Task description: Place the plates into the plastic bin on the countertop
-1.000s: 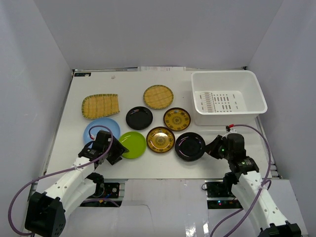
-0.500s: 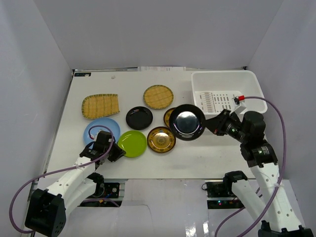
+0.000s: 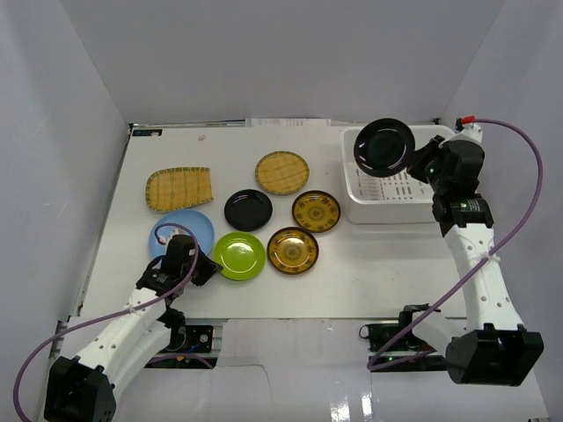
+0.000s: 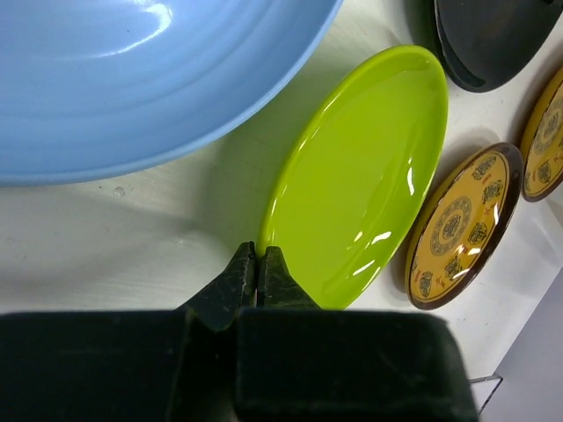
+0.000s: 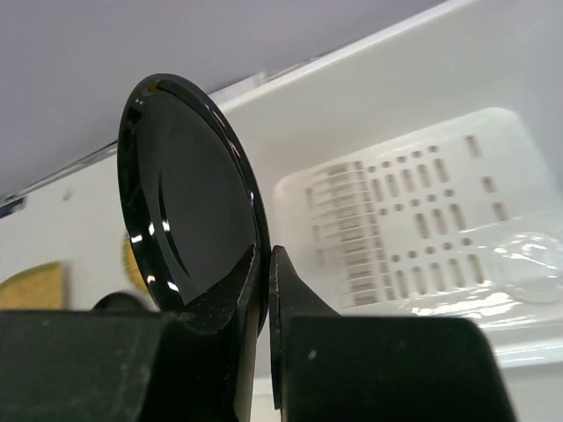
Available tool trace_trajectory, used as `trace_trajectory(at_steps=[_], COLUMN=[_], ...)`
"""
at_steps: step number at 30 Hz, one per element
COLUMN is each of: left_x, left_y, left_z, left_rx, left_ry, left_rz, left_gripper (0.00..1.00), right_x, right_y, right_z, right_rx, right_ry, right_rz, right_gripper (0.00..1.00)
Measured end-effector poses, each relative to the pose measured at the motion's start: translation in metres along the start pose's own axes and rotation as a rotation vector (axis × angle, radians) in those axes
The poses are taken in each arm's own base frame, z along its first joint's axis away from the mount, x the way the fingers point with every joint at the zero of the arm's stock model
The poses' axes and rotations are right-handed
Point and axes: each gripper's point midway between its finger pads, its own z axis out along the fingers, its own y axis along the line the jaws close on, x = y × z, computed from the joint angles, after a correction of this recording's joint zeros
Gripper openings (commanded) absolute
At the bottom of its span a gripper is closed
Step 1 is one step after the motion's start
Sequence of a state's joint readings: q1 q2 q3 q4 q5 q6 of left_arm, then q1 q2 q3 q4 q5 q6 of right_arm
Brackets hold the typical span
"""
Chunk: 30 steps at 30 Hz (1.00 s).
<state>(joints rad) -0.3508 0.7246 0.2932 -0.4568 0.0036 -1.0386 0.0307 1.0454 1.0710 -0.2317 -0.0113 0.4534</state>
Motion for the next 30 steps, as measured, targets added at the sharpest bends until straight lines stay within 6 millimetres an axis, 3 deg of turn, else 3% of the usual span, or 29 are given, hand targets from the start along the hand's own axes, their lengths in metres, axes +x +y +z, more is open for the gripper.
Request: trace_trajectory(at_steps=[2,5,10,13,15,16,17,18,20,22,26,30], left_x=[0.001,-0.004,-0.028,-0.043,-0.055,-0.059,-0.064,-0.068,-0.077,-0.085,-0.097,-0.090], left_y=[-0.001,-0.012,-0.067,-0.103,-0.128,-0.138,-0.149,-0.160,-0.180,-0.200,-0.243,-0.291], left_z=[-0.005,-0.018,-0.059,-0.086,-0.101,-0.105,-0.108,-0.110,-0.111,-0.108,-0.100,-0.088], left_rx=[0.006,0.039,0.221,0.327,0.383,0.403,0.421,0.433,0.456,0.471,0.513,0.556], left_ry=[0.004,-0.001,-0.066,-0.101,-0.119,-0.123,-0.126,-0.124,-0.118,-0.111,-0.104,-0.077], left_rz=[0.013,0.035,0.080,0.116,0.144,0.156,0.169,0.181,0.197,0.210,0.239,0.293], left_gripper=[0.00,0.00,0.00,0.00,0.00,0.00,0.00,0.00,0.00,0.00,0.00,0.00], right_x=[0.002,0.027,0.085,0.102,0.109,0.111,0.111,0.111,0.112,0.112,0.102,0.067], right_y=[-0.022,-0.048,-0.089,-0.102,-0.105,-0.105,-0.104,-0.103,-0.100,-0.099,-0.090,-0.064], right_z=[0.010,0.030,0.053,0.062,0.067,0.069,0.072,0.074,0.077,0.078,0.078,0.066], right_rx=[0.082,0.168,0.265,0.295,0.299,0.294,0.286,0.276,0.260,0.247,0.218,0.142], right_ry=[-0.006,0.051,0.200,0.252,0.270,0.274,0.271,0.272,0.276,0.283,0.268,0.192], right_rz=[-0.013,-0.035,-0.040,-0.044,-0.043,-0.042,-0.041,-0.044,-0.043,-0.051,-0.057,-0.054], right_gripper=[0.08,0.08,0.08,0.08,0.20,0.27,0.42,0.50,0.63,0.71,0.70,0.64])
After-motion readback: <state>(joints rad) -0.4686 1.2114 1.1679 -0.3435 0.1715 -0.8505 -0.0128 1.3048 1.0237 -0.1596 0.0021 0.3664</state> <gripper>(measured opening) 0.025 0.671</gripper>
